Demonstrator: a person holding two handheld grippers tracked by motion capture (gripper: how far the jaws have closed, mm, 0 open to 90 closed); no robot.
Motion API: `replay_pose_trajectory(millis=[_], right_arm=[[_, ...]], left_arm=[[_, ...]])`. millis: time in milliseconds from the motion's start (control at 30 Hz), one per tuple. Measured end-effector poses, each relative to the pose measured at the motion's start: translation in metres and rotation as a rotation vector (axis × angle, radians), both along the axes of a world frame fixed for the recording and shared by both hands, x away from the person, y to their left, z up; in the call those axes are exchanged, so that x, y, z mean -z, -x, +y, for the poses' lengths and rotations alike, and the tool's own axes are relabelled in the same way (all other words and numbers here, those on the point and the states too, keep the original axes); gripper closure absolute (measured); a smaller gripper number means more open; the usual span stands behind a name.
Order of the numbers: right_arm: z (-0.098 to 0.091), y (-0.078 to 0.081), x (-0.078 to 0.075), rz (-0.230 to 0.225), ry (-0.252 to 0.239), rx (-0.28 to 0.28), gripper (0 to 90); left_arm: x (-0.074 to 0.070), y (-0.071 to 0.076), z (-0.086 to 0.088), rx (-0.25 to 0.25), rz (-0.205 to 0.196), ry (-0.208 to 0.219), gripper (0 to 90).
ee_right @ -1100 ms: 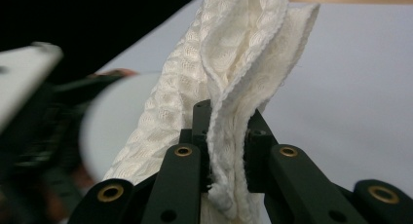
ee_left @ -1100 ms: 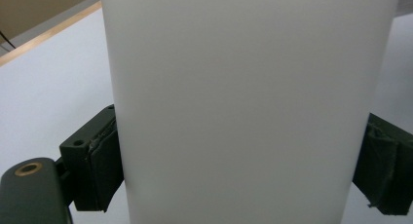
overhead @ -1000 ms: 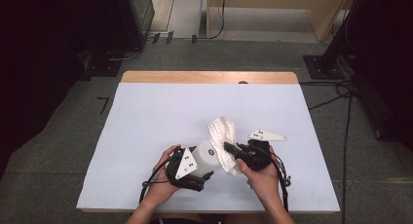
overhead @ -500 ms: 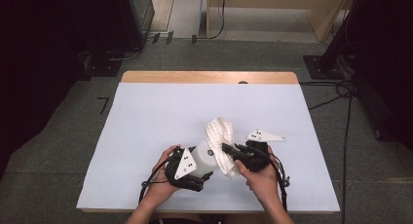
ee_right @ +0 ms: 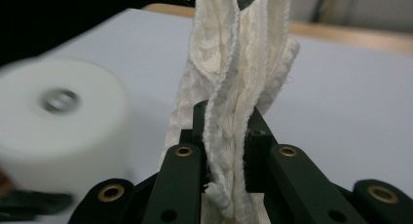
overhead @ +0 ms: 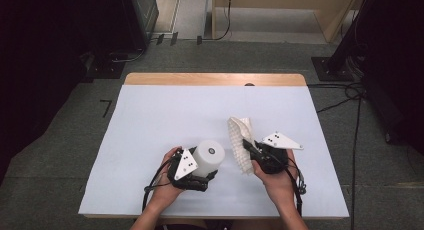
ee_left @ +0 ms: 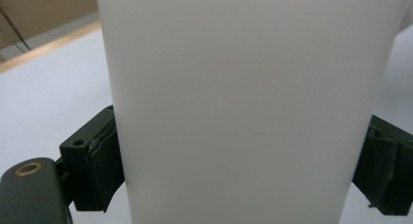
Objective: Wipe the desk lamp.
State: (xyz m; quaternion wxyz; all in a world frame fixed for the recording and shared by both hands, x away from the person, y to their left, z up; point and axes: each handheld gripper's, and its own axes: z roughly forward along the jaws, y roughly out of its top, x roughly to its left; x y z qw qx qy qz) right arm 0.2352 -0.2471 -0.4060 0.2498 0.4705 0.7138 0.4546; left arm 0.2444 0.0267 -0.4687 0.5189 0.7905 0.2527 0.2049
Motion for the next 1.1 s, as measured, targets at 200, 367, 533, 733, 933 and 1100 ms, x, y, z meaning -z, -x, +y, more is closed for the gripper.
replay_pose_trajectory(millis=[200,367,533,733,933,1100], right_arm=[[0.023,0.000,0.026,-0.022,0.290,-0.012,80.7],[0.041,-0.004,0.046,0.110,0.129,-0.133,80.6],[0.049,-0.007,0.060,0.175,0.051,-0.160,80.4],[0.050,-0.009,0.060,0.208,-0.016,-0.183,77.2],[0.055,-0.019,0.074,0.360,-0.013,-0.152,63.6],[0.052,-0.021,0.074,0.409,-0.084,-0.199,79.2]], left_arm=[[0.016,-0.004,0.008,-0.070,-0.008,-0.014,8.6],[0.019,0.000,0.016,-0.061,-0.003,-0.008,8.4],[0.019,0.001,0.030,-0.059,0.040,0.014,7.5],[0.011,0.003,0.044,-0.026,0.056,0.064,1.3],[0.012,-0.001,0.040,0.009,0.084,0.052,1.3],[0.010,-0.001,0.038,-0.010,0.068,0.054,8.0]])
